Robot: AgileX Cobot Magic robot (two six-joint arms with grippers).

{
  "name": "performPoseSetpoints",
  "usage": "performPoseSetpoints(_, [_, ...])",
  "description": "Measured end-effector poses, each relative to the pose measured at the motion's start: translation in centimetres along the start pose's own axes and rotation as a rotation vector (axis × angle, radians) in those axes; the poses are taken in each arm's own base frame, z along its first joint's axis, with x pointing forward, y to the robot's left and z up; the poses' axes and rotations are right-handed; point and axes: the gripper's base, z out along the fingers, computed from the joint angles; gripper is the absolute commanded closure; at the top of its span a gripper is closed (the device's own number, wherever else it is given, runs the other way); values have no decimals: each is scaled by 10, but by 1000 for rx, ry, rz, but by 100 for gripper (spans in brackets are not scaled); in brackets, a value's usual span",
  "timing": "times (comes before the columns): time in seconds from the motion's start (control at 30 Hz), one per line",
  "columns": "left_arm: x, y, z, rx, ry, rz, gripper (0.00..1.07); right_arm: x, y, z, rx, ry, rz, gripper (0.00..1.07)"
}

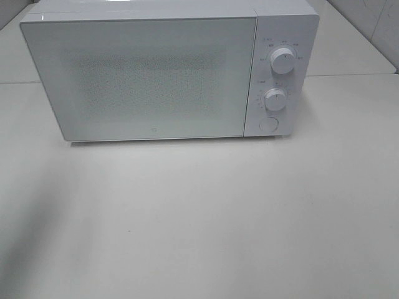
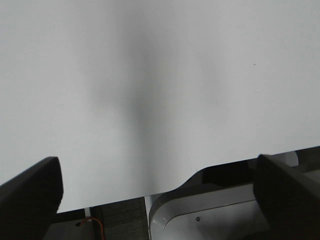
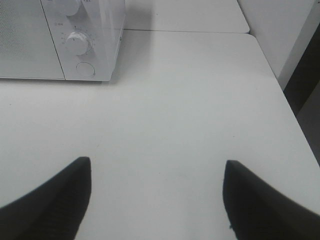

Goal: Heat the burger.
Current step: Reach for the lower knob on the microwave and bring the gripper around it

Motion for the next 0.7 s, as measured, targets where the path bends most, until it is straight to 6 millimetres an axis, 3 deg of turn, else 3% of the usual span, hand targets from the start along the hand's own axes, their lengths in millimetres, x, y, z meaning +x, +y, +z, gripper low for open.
performPoseSetpoints(0.1, [27, 15, -14, -23, -82, -88, 11, 0, 0, 0, 0, 0, 0, 37])
performPoseSetpoints(0.17, [35, 17, -18, -28, -109, -98, 11, 0, 0, 0, 0, 0, 0, 37])
performPoseSetpoints(0.23, [58, 15, -26, -34, -188, -95, 11, 0, 0, 0, 0, 0, 0, 37])
performPoseSetpoints(0.27, [58, 15, -26, -34, -188, -95, 11, 0, 0, 0, 0, 0, 0, 37])
performPoseSetpoints(0.33, [88, 12, -35, -44, -290, -78, 11, 0, 0, 0, 0, 0, 0, 37])
performPoseSetpoints(0.47, [103, 11, -36, -53, -335, -71, 11, 0, 0, 0, 0, 0, 0, 37])
performPoseSetpoints(0.63, [148, 10, -31, -69, -484, -53, 11, 0, 0, 0, 0, 0, 0, 37])
performPoseSetpoints(0.7, [152, 10, -29, -70, -497, -51, 11, 0, 0, 0, 0, 0, 0, 37])
